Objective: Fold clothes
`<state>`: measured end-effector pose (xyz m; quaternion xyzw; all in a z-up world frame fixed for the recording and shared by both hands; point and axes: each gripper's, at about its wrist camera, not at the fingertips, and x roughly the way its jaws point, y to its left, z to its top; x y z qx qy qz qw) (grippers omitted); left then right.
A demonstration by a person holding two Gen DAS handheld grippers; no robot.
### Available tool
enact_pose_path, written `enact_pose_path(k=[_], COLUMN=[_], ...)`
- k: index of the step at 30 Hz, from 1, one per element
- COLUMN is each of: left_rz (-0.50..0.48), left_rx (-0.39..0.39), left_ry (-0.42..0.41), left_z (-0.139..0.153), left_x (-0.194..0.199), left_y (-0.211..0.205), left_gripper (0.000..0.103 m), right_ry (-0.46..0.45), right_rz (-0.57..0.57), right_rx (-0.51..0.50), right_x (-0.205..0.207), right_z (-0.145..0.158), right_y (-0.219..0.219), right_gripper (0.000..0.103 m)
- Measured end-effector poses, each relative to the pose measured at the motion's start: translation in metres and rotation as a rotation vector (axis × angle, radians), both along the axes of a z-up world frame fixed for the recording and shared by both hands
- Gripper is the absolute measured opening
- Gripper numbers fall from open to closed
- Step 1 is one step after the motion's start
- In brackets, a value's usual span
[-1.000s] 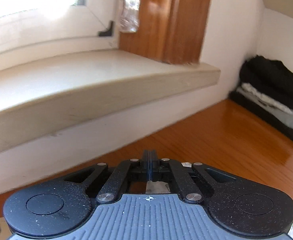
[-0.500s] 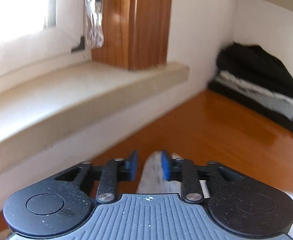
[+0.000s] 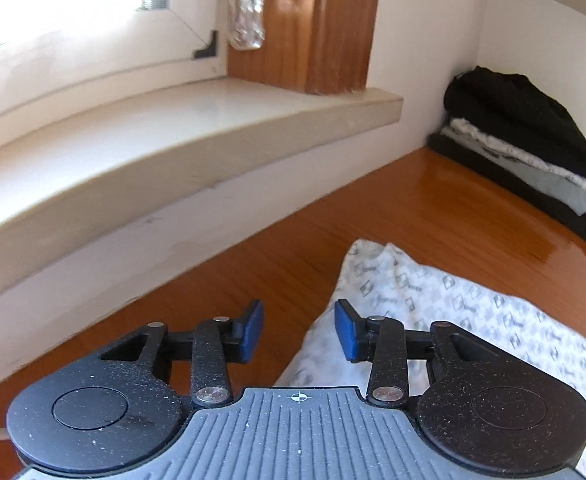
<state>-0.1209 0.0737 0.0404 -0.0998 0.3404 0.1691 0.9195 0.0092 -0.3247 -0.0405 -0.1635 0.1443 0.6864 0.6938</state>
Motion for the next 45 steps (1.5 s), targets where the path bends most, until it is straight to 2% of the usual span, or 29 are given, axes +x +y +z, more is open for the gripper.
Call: enact_pose_path(k=[1,3,6,9,12,15,17,19,21,27,29,31,35,37,42,43,45], left_rz=[-0.007,-0.023,-0.021,-0.007,0.089,0.144,0.15,0.148,0.133,0.121,0.125,0.132,0.166,0.177,0.19,0.187,0.198], left_rx=[-0.007,-0.028,-0.035,-0.03,0.04,0.073,0.055,0.054,0.036,-0.015,-0.031,-0.051,-0.046,-0.035,-0.008,0.003,0.039], left_ry=[0.008,0.025,0.056,0.041,-0.003,0.008,0.016,0.018,0.02,0.049,0.024,-0.002,0.046,0.069,0.046,0.041,0.013], left_z=[0.001,0.001,-0.006,-0.006,0.01,0.021,0.024,0.025,0.023,0.018,0.019,0.02,0.011,0.006,0.0,-0.001,0.002], left_x=[-0.006,-0.017,-0.027,-0.034,-0.045,-0.061,-0.077,-0.097,-0.116,-0.16,-0.175,-0.189,-0.199,-0.201,-0.207,-0.208,-0.212], left_y=[0.0,0.001,-0.001,-0.003,-0.001,0.002,0.003,0.0,-0.003,-0.008,-0.011,-0.014,-0.02,-0.022,-0.027,-0.029,-0.032], left_gripper=[0.053,0.057,0.055,0.002,0.001,0.003,0.016,0.044,0.053,0.051,0.046,0.036,0.036,0.042,0.043,0.033,0.002], right_ry=[0.003,0.027,0.037,0.036,0.04,0.043,0.043,0.044,0.047,0.058,0.06,0.06,0.062,0.064,0.063,0.063,0.064], right_rz=[0.002,0.002,-0.005,-0.013,-0.013,-0.014,-0.015,-0.017,-0.02,-0.03,-0.032,-0.036,-0.041,-0.042,-0.034,-0.035,-0.042], right_rx=[0.004,0.015,0.03,0.038,0.04,0.044,0.049,0.054,0.059,0.072,0.074,0.077,0.082,0.082,0.082,0.082,0.081], right_x=[0.001,0.004,0.004,0.002,0.003,0.004,0.003,0.003,0.003,0.004,0.004,0.003,0.003,0.003,0.007,0.006,0.002], right_z=[-0.001,-0.002,-0.003,-0.003,-0.003,-0.004,-0.005,-0.005,-0.006,-0.008,-0.008,-0.008,-0.009,-0.01,-0.01,-0.01,-0.01], right_y=[0.0,-0.001,-0.003,-0.005,-0.005,-0.006,-0.007,-0.007,-0.008,-0.01,-0.01,-0.011,-0.011,-0.011,-0.008,-0.008,-0.01], right_gripper=[0.019,0.019,0.019,0.019,0.019,0.019,0.019,0.019,0.019,0.019,0.019,0.019,0.019,0.019,0.019,0.019,0.019])
